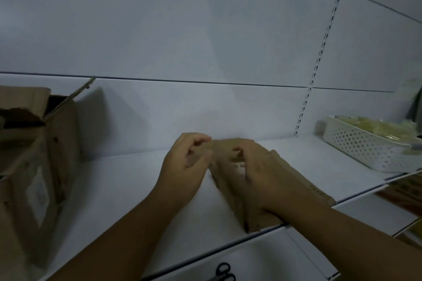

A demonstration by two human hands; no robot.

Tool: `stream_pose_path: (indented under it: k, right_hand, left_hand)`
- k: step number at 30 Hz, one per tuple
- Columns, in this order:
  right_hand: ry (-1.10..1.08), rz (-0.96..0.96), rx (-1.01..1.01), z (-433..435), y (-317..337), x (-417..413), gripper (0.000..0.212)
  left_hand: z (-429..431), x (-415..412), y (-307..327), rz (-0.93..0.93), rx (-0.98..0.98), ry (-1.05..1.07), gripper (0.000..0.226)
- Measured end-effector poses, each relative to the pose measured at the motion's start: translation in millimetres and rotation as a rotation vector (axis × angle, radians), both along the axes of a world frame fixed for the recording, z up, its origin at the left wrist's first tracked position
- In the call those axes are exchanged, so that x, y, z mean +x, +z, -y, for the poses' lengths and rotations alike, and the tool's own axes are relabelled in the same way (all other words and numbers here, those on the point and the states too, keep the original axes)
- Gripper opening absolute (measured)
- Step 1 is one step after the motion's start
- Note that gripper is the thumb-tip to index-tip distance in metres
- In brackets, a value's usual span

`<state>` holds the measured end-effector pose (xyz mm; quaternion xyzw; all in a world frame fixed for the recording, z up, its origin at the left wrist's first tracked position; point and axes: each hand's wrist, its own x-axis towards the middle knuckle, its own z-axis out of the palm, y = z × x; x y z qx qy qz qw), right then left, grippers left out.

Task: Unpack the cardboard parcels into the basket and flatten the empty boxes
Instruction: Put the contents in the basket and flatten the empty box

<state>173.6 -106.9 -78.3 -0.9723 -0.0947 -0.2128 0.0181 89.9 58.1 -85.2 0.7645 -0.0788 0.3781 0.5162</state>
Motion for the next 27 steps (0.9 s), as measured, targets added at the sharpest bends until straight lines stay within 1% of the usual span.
stream_pose_path:
  k: [1,2,3,4,5,6,7,8,9,10,11,12,13,14,16,17,18,20,22,23,25,27]
  right_hand:
    - [0.111,0.027,0.041,3.8,-4.2,-18.6,0.03]
    - [0.413,0.032,-0.074,-3.6,-0.1,-27.5,0.025]
    - [0.632,-0.033,-0.135,-3.8,4.0,-34.4,0.028]
    - [0.723,-0.063,-0.166,-0.5,5.2,-38.2,0.033]
    - [0.75,-0.116,-0.147,5.5,1.2,-33.6,0.038]
    - [0.787,-0.182,-0.116,-1.6,-1.8,-25.8,0.043]
    - [0.827,-0.285,-0.062,2.2,-4.5,-21.8,0.045]
    - [0.826,-0.396,0.047,5.6,-2.8,-17.0,0.043]
    - [0.771,-0.462,0.184,11.0,-1.5,-10.1,0.038]
    - [0.637,-0.45,0.314,18.9,-0.5,-1.3,0.036]
    - [0.462,-0.336,0.346,28.4,1.2,10.1,0.04]
    - [0.278,-0.249,0.298,36.1,2.0,20.7,0.05]
    - [0.138,-0.277,0.291,40.2,2.4,27.6,0.061]
    - [0.054,-0.38,0.389,41.1,2.6,33.0,0.069]
    - [0.021,-0.586,0.749,39.4,7.1,41.7,0.071]
    - [0.024,-0.645,0.895,41.0,11.7,44.2,0.067]
    - [0.019,-0.698,0.994,45.8,16.5,48.0,0.061]
    - [0.021,-0.817,1.072,58.4,26.5,49.0,0.048]
    - [0.043,-0.928,1.127,71.4,34.0,45.7,0.045]
    - [0.057,-0.941,1.154,76.8,35.1,44.3,0.043]
    - [0.123,-0.863,1.195,84.1,36.4,39.8,0.036]
    - [0.201,-0.776,1.294,92.5,39.1,34.0,0.028]
  left_hand:
    - [-0.7,-0.8,1.4,0.041,-0.026,0.0,0.016]
    - [-1.9,-1.7,2.8,0.073,-0.053,0.011,0.017]
    - [-3.9,-1.7,2.9,0.083,-0.064,0.016,0.017]
    - [-5.1,-1.3,1.3,0.073,-0.039,0.014,0.018]
    - [-5.3,-1.2,-0.8,0.033,0.029,0.005,0.022]
    - [-4.6,-1.4,-2.9,-0.047,0.113,-0.017,0.023]
    - [-4.4,0.5,-7.4,-0.167,0.219,-0.045,0.017]
    - [-4.7,3.4,-12.7,-0.324,0.375,-0.064,0.016]
    - [-6.1,7.0,-18.9,-0.479,0.573,-0.063,0.034]
    - [-8.4,10.7,-24.9,-0.625,0.759,-0.045,0.05]
    - [-9.5,13.4,-28.6,-0.714,0.867,-0.026,0.058]
    - [-9.4,14.2,-29.6,-0.754,0.921,-0.017,0.061]
    - [-9.6,14.9,-30.2,-0.751,0.933,-0.021,0.061]
    - [-9.3,15.2,-30.4,-0.722,0.934,-0.038,0.06]
    - [-9.9,14.0,-29.2,-0.626,0.915,-0.071,0.055]
    - [-10.5,12.5,-28.4,-0.579,0.869,-0.083,0.053]
    - [-11.6,11.2,-28.2,-0.54,0.818,-0.099,0.052]
    - [-15.1,8.8,-28.8,-0.499,0.716,-0.136,0.053]
    - [-16.2,6.8,-28.6,-0.492,0.599,-0.159,0.059]
    - [-15.2,5.2,-26.3,-0.489,0.497,-0.157,0.065]
    - [-11.3,4.3,-19.8,-0.495,0.22,-0.106,0.081]
    - [-6.5,3.0,-12.1,-0.596,-0.029,-0.086,0.104]
